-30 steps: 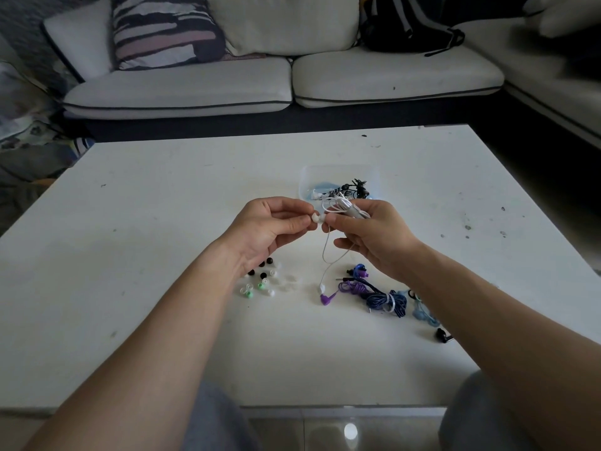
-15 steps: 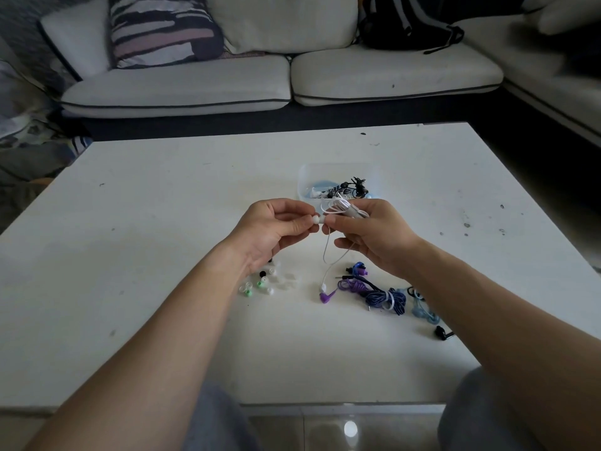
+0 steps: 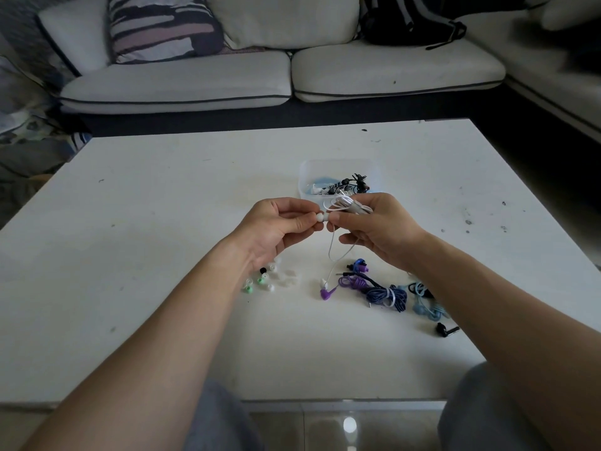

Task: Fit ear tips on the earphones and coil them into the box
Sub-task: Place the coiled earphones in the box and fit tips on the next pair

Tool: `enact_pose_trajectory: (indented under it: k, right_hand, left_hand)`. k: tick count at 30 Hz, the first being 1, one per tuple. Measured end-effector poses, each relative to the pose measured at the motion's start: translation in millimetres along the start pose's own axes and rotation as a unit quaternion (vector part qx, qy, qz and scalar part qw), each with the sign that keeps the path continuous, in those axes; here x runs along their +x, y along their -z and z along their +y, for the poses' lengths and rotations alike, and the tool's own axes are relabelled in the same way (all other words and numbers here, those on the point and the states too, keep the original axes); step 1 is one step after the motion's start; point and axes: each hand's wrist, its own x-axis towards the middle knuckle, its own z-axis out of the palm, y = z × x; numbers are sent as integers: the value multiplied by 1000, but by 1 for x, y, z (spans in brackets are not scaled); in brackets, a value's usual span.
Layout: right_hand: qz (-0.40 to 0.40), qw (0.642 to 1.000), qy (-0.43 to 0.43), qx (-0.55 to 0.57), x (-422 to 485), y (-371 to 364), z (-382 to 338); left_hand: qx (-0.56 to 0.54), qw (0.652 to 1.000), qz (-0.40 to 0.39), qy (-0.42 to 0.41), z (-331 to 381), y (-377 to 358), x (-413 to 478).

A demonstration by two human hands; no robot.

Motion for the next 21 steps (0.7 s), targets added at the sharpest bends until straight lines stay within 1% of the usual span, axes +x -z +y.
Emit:
enact_pose_trajectory:
  k: [12, 21]
  right_hand:
    - [-23, 999, 18, -27, 1, 4, 4]
    - [-17, 1000, -4, 8, 0, 2, 2]
  left_hand:
    - [7, 1000, 3, 12, -2, -1, 1]
    - [-10, 1000, -2, 6, -1, -2, 2]
